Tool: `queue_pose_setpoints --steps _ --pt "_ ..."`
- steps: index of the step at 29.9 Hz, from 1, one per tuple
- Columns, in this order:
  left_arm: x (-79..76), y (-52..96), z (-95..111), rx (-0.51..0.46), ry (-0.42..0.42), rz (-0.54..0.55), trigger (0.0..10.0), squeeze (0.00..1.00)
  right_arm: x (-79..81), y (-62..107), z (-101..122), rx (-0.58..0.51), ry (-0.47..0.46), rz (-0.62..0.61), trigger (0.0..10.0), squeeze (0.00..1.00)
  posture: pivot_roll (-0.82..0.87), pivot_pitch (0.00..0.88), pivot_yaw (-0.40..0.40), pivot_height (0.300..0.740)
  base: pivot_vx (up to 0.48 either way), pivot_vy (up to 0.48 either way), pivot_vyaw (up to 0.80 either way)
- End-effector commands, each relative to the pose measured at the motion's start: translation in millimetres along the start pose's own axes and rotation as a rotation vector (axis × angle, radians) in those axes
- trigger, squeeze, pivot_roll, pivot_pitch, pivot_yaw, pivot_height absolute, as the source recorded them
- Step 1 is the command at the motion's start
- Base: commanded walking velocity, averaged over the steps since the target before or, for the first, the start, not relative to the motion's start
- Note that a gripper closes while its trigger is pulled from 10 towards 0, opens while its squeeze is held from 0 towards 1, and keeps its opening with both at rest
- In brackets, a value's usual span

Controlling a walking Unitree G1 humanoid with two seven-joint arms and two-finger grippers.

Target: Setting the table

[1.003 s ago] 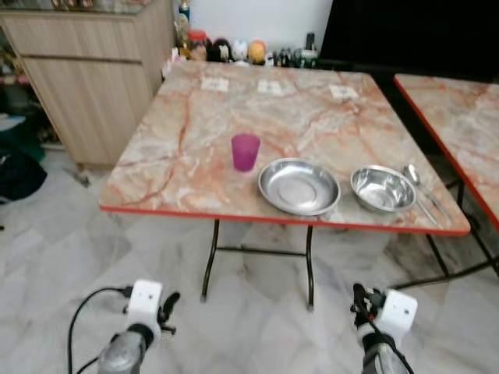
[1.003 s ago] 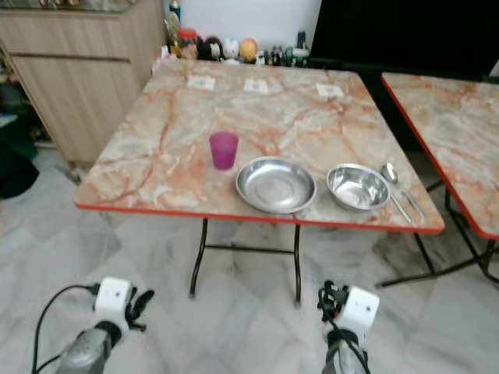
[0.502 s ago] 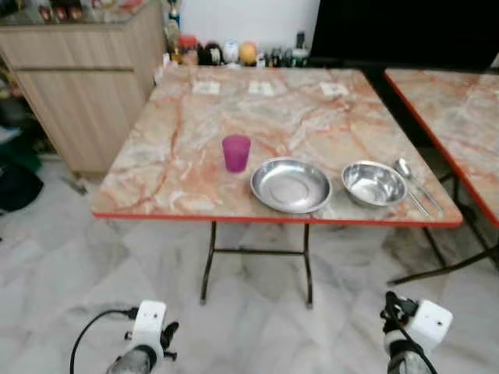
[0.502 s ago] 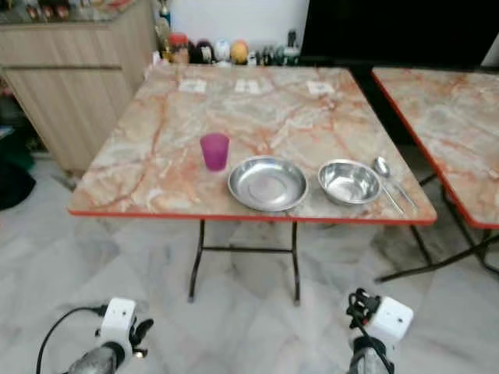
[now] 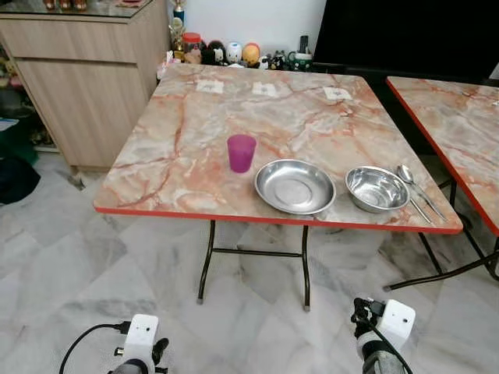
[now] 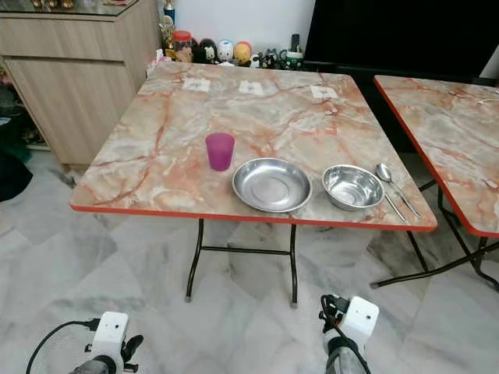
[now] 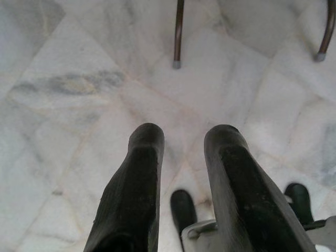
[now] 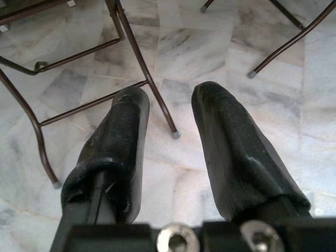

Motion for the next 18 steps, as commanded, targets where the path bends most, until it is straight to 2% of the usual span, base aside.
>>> queue_pose_setpoints --steps 1,6,14,18 --pt "1.7 0.7 -4.3 0.029 0.001 0.002 10.0 0.0 -0.5 1.4 -2.0 -0.003 0.003 -0.005 10.0 0.0 0.07 0.0 -0.052 0.74 0.0 0.0 0.0" --pt "1.7 0.9 -6.6 0.052 -0.023 -0.007 10.0 0.0 -0.5 2.9 -1.4 -0.025 0.025 -0.002 10.0 0.0 0.07 0.0 -0.036 0.74 0.0 0.0 0.0" --pt "-2.4 -2.2 0.1 0.034 -0.001 -0.016 10.0 0.0 -2.7 3.1 -2.5 -0.028 0.049 0.017 10.0 0.0 0.07 0.0 -0.046 0.74 0.0 0.0 0.0" --pt "-2.1 -2.2 -0.1 0.036 0.003 -0.012 10.0 0.0 -2.0 2.5 -0.8 -0.039 0.068 0.027 10.0 0.0 0.08 0.0 -0.049 0.74 0.0 0.0 0.7"
Point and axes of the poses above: a point about 5 cm out from each wrist's last joint towards the gripper, its own y axis pointing back from the gripper into the wrist, its own z axis along the axis of the wrist's last joint, x = y × z, the point moved 1 cm from there along -y, pointing out of the wrist towards the gripper, and after that the axes turned 10 degrees about y, right-handed, at the moved point
